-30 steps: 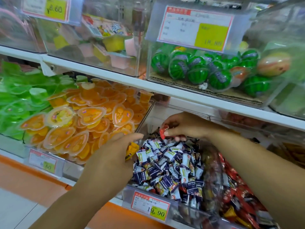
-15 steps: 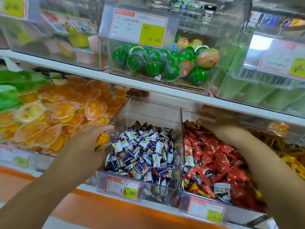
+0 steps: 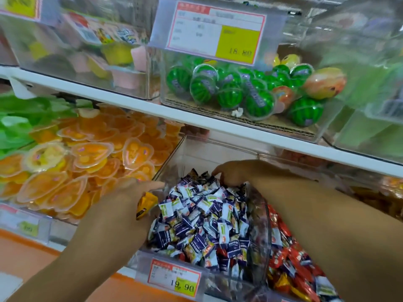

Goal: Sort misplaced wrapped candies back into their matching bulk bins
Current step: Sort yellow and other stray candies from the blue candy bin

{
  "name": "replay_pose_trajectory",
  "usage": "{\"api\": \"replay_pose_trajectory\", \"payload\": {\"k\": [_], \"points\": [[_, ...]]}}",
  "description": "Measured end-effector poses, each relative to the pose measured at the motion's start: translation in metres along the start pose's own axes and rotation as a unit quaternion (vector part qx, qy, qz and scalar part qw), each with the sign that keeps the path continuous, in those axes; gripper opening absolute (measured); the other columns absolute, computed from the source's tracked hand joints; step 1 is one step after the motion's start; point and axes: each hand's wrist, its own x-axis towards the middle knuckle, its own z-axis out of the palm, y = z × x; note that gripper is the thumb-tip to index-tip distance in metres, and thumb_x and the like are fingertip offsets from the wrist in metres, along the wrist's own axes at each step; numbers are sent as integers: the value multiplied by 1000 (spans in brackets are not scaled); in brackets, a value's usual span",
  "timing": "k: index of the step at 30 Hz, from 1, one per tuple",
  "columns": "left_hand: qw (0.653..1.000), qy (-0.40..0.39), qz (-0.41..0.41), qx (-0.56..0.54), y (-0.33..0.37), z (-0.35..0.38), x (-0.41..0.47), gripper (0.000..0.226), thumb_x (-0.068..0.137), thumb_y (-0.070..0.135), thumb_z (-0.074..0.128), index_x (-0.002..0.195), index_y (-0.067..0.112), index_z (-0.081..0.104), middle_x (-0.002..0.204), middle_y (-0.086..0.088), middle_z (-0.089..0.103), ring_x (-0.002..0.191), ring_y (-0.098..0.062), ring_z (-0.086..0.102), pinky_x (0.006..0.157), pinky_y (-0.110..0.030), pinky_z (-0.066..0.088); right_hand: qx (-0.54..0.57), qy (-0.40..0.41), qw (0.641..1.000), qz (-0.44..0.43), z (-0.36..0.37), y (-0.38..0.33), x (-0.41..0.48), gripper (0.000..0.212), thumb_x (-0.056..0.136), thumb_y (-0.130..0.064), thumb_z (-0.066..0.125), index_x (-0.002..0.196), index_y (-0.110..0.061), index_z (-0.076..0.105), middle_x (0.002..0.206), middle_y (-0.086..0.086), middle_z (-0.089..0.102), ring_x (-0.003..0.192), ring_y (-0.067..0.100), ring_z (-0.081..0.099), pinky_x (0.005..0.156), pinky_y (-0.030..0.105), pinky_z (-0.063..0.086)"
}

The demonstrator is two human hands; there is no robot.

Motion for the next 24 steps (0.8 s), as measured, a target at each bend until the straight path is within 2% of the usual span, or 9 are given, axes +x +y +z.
{"api": "replay_pose_trajectory", "payload": {"k": [3,8,11,14,16,17,19,21,24], "points": [[1000,-13,-4,9,-1,0,0,52,95,31,55,135,55,33,87,18,36,70,-8,51,55,-22,40,12,-39,999,2,2,-3,8,62,89,2,43,147,-18,35,144,12,43,117,29,48,84,33,41],[999,-26,-20,4,-5,1,3,59,92,23,57,132,59,33,100,15,43,56,-7,52,45,-17,35,37,-36,998,-19,2,-4,3,33,89,-5,49,121,-14,54,121,13,57,95,25,52,79,34,42],[999,-18,-25,8,-6,3,3,62,92,20,57,134,59,32,123,8,46,51,-6,49,41,-16,31,117,-29,992,-39,0,-7,-8,30,83,-3,57,109,-18,58,110,16,62,83,22,52,70,31,39],[1000,-15,-24,6,-11,5,4,61,92,20,57,133,60,33,139,1,42,49,-5,47,41,-15,30,267,-12,960,-80,-2,-11,-28,27,82,0,62,95,-23,61,91,9,63,73,18,54,62,24,41],[1000,-9,-22,-1,-11,6,3,58,93,20,57,132,58,35,141,2,41,50,-4,46,43,-15,29,347,-10,930,-124,1,-16,-40,26,81,-5,69,102,-19,63,98,4,69,88,19,64,79,25,49],[1000,-7,-20,-6,-11,6,3,58,93,19,56,132,57,36,142,2,40,51,-4,46,44,-15,30,374,-7,917,-139,2,-18,-45,31,80,-9,73,108,-15,62,108,6,69,100,22,65,91,28,48],[1000,-4,-16,-10,-10,7,2,58,93,17,56,133,55,37,149,1,34,51,-4,46,46,-16,32,413,4,896,-163,2,-18,-56,43,75,-21,78,114,-15,61,114,5,69,109,23,64,100,36,45],[1000,-1,-12,-7,-11,8,1,61,92,14,55,134,54,36,153,3,29,49,-5,47,46,-17,35,435,9,882,-180,-1,-14,-64,40,74,-25,77,111,-19,63,105,-2,72,101,17,66,96,36,47],[1000,0,-1,-14,-13,10,-1,58,93,14,54,134,52,38,142,-2,39,50,-7,46,48,-24,39,491,-13,850,-192,-5,-8,-75,27,84,-9,68,110,-7,60,94,0,68,85,12,66,79,26,52]]}}
